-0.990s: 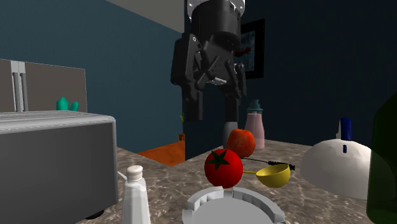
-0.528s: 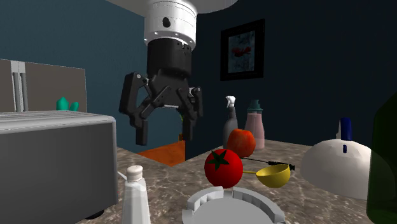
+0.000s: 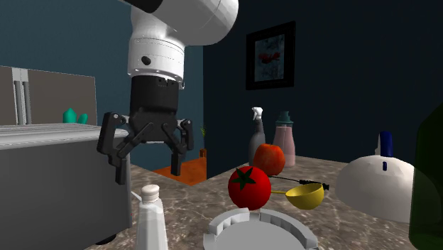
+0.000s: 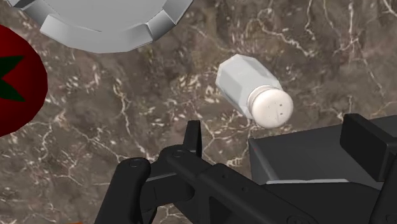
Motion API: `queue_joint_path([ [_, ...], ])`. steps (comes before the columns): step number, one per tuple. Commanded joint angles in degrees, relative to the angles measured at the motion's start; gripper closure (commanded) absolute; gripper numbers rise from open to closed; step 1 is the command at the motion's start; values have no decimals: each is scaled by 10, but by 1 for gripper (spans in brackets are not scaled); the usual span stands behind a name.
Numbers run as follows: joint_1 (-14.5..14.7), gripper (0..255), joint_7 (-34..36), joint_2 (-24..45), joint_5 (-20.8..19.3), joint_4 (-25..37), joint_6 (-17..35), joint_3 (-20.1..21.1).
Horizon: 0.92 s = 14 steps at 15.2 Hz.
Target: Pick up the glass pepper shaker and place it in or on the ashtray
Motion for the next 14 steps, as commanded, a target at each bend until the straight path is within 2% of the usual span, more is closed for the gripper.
queue_joint_path([
  [1, 2, 0, 1, 7, -1, -6, 14, 1],
  [5, 4, 0, 2, 18, -1, -19, 38, 1],
  [12, 4, 0, 2, 18, -1, -19, 38, 1],
  [13, 4, 255, 2, 18, -1, -19, 38, 1],
  [14, 4, 255, 2, 18, -1, -19, 38, 1],
])
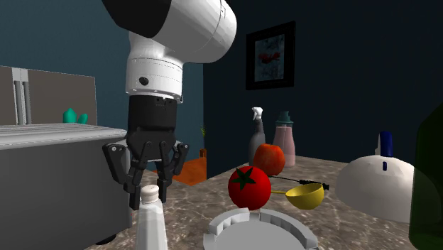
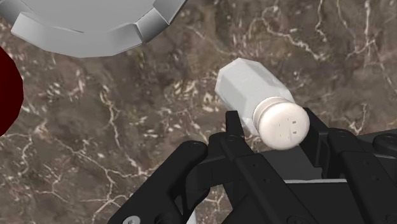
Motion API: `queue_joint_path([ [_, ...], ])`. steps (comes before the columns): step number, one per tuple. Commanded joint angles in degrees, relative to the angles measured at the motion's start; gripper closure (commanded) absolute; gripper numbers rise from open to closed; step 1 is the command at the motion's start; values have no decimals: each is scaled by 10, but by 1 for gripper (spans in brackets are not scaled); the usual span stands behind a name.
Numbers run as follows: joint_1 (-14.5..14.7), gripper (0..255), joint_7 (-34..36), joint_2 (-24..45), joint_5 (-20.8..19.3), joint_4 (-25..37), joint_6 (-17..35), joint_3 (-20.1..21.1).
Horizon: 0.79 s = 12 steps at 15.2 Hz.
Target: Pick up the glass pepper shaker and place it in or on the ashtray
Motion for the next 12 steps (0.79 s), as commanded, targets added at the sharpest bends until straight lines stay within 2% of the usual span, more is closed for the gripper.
queue_joint_path([
  [1, 0, 255, 0, 0, 0, 0, 0, 0],
  [8, 0, 255, 0, 0, 0, 0, 0, 0],
  [12, -1, 255, 2, -12, 0, 14, -27, 0],
])
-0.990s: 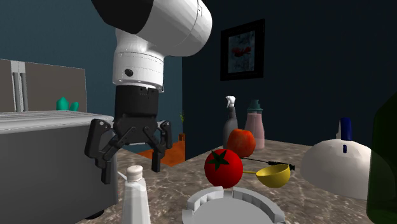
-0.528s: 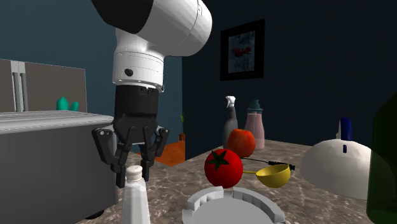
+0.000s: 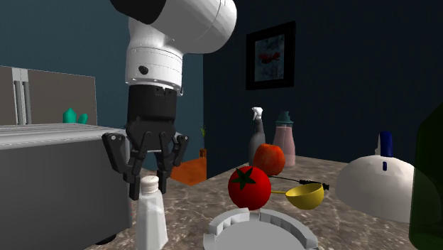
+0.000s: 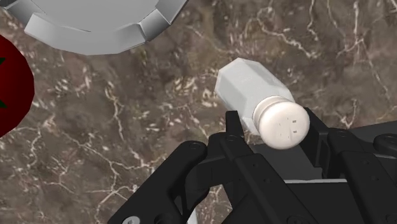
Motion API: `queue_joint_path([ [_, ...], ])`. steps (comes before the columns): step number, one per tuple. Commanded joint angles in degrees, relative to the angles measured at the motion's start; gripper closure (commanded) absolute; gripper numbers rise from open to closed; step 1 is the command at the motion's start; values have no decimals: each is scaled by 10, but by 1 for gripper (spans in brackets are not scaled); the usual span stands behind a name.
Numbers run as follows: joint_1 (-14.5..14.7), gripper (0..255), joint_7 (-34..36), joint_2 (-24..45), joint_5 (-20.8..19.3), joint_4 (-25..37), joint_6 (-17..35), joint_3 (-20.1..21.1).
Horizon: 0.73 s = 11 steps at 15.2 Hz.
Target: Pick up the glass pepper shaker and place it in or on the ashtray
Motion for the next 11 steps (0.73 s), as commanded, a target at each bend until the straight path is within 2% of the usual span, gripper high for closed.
queue_joint_path([
  [1, 0, 255, 1, -6, 0, 7, -13, 0],
  [11, -1, 255, 7, -29, 0, 53, -83, 1],
])
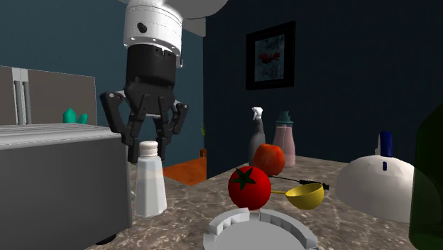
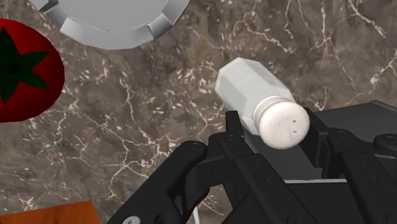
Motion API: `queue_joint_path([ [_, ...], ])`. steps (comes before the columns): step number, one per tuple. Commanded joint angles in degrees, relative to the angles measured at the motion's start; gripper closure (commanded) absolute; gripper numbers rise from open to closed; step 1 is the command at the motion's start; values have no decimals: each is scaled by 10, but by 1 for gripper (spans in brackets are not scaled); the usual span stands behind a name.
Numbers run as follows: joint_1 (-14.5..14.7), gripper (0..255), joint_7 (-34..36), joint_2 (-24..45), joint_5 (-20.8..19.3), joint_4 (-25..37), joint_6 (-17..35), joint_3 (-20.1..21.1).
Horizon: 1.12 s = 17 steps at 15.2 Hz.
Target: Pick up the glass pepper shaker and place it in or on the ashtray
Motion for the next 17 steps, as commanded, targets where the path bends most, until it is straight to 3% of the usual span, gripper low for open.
queue_joint_path([
  [1, 0, 255, 1, -3, 0, 11, -15, 0],
  [5, 0, 255, 3, -8, 0, 30, -38, 0],
  [17, -51, 255, -96, -250, 23, -216, -44, -42],
])
